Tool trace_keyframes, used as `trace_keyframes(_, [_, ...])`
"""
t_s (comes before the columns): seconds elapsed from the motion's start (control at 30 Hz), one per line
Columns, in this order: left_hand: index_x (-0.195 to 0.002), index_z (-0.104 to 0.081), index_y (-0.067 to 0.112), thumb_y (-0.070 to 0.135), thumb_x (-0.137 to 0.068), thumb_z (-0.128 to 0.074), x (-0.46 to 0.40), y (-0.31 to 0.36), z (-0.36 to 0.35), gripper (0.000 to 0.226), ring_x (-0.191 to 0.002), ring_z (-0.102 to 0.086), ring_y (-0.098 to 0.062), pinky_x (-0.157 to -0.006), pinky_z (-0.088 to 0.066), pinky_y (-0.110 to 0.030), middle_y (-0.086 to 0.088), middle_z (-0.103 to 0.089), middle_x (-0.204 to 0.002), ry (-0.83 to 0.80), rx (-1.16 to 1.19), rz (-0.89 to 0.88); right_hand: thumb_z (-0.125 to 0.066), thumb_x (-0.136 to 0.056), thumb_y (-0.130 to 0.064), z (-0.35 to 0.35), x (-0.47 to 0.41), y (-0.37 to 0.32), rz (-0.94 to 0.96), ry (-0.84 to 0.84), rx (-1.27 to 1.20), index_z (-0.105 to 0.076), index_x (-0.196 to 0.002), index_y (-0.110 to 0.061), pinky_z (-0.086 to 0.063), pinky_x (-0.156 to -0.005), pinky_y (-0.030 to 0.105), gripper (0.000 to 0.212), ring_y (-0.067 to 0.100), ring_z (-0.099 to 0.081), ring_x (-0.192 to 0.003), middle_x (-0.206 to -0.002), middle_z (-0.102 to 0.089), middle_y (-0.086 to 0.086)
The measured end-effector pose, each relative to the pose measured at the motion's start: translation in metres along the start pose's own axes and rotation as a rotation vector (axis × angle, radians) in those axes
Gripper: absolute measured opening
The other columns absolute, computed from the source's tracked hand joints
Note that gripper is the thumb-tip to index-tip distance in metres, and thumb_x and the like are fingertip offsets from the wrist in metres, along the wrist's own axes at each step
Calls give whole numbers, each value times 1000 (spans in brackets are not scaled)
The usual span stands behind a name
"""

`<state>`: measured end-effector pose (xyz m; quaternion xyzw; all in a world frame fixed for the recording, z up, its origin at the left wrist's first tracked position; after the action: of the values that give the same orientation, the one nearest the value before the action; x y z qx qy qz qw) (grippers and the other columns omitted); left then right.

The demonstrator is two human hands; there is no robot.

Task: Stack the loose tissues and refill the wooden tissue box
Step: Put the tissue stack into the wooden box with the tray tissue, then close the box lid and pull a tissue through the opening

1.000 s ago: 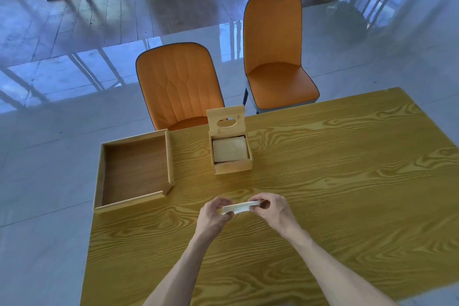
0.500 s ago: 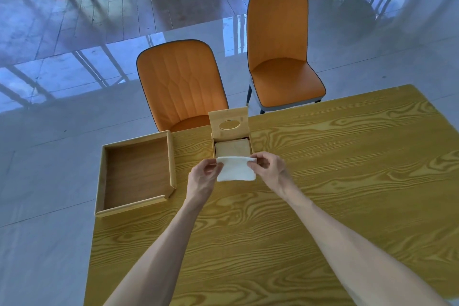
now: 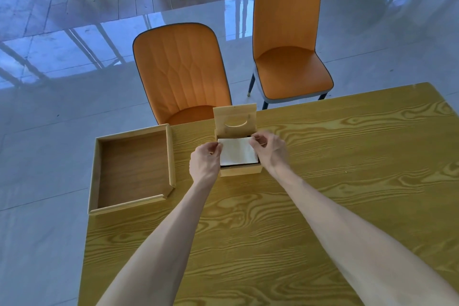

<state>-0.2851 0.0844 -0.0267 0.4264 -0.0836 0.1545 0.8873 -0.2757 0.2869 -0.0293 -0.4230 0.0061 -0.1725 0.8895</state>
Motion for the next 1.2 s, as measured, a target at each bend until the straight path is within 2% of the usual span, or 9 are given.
trace_keyframes(0.13, [-103,-76,23,39,-89,-64,-5,0,-3,24,-90,-66,-18,-70,-50,-30,5,-73,-100,33,-37,-5,-65,-92,-32,-6,-5,-2,24,40,41,-73,-105,-13,-60,-71,32,25,17,-69,-83,-96,-75,4])
trace_keyframes(0.27, [-104,-68,24,35,-86,-68,-7,-2,-4,20,-84,-64,-18,-67,-50,-33,8,-66,-88,60,-40,9,-67,-90,-32,-8,-9,0,-1,72,125,-73,-108,-16,-47,-67,23,24,16,-61,-84,-103,-69,7])
trace_keyframes(0.4, [-112,-53,22,37,-88,-68,-11,-5,-6,32,-85,-65,-20,-73,-55,-39,9,-63,-88,51,-51,37,-73,-86,-30,-7,-8,3,-67,85,70,-59,-118,-17,-42,-63,21,37,12,-57,-79,-94,-62,-1])
trace_keyframes(0.5, [-125,-50,23,37,-90,-64,-18,-5,-9,40,-94,-67,-24,-80,-55,-43,7,-65,-96,-30,-57,60,-75,-85,-29,-5,-11,5,-100,60,26,-52,-125,-18,-39,-60,19,47,11,-57,-81,-93,-59,-4])
trace_keyframes(0.63, [-142,-38,33,31,-89,-65,-28,-6,-9,60,-96,-67,-24,-83,-58,-49,1,-65,-116,-213,6,17,-73,-86,-22,-3,-26,2,-8,-81,164,-41,-141,-25,-44,-69,26,63,14,-54,-89,-112,-57,5])
trace_keyframes(0.7, [-147,-31,39,23,-89,-68,-31,-5,-5,70,-93,-66,-22,-75,-61,-46,-1,-59,-123,-300,59,0,-73,-86,-19,0,-32,-2,46,-152,250,-37,-145,-25,-50,-72,30,69,17,-57,-89,-116,-56,8])
trace_keyframes(0.8, [-146,-27,49,5,-88,-68,-30,-1,-4,84,-92,-64,-17,-56,-61,-30,0,-48,-128,-439,114,15,-74,-84,-14,2,-34,-9,107,-207,298,-36,-146,-19,-57,-77,38,72,21,-63,-91,-120,-56,8])
trace_keyframes(0.93, [-144,-27,52,-4,-85,-67,-25,1,-6,90,-98,-65,-23,-55,-60,-29,-2,-44,-134,-508,146,26,-74,-83,-7,0,-33,-11,157,-194,317,-37,-143,-15,-58,-73,34,70,21,-65,-89,-119,-58,11])
trace_keyframes(1.2, [-137,-37,43,3,-88,-67,-20,-9,-6,70,-101,-67,-24,-63,-62,-37,-5,-48,-135,-442,243,16,-74,-84,-7,0,-23,-6,246,-88,268,-57,-124,-9,-49,-75,19,44,13,-63,-83,-108,-67,8])
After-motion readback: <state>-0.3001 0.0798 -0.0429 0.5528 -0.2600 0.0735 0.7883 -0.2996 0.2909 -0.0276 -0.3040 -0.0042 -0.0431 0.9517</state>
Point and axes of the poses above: each hand's wrist, its own x-axis away from the middle knuckle, its own z-axis out of the back of the hand, y = z × x, the point moved 6 cm from there along -x, towards the middle knuckle
